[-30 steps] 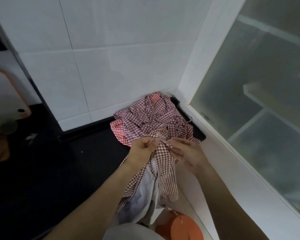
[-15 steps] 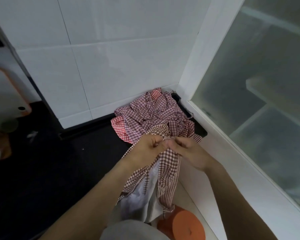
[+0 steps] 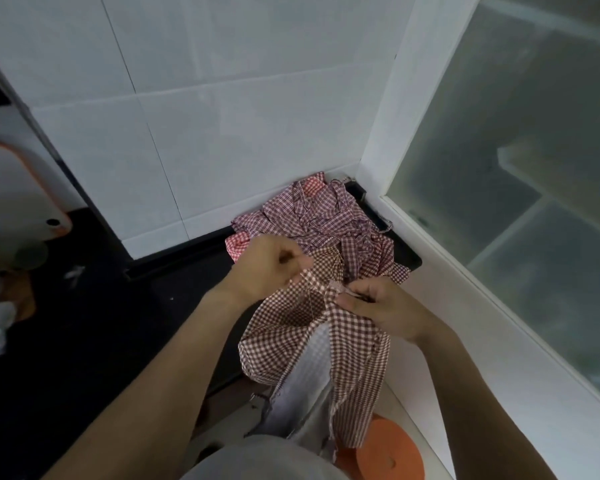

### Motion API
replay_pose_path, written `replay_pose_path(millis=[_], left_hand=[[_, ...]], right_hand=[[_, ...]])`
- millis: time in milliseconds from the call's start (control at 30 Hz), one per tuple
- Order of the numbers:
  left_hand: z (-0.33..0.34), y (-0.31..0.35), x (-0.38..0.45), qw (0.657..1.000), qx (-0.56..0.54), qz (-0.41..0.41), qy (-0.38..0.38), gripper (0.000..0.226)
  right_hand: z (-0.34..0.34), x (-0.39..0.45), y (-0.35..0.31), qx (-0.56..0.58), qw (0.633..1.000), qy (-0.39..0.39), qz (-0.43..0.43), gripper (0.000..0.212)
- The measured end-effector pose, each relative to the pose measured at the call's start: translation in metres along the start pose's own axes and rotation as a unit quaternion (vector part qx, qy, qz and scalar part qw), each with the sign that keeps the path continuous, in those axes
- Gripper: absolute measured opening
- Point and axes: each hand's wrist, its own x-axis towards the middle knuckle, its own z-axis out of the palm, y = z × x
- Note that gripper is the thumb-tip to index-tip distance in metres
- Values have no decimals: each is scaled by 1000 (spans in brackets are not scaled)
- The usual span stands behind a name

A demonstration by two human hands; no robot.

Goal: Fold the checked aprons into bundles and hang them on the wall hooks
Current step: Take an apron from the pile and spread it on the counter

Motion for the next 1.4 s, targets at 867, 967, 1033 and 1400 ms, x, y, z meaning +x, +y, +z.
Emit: replay_pose_path(millis=[867, 967, 1033, 1400], left_hand=[[69, -2, -21, 991, -120, -29, 49, 21], [68, -2, -19, 987, -149, -41, 54, 24], [71, -1, -19, 981, -180, -42, 58, 24], [82, -11, -30, 988, -132, -64, -45, 18]], right_hand=[[6, 15, 7, 32, 989, 125, -70, 20], [6, 20, 3, 39, 987, 128, -85, 21], [5, 24, 1, 26, 985, 144, -93, 23], [-35, 36, -23, -168, 944, 238, -154, 20]])
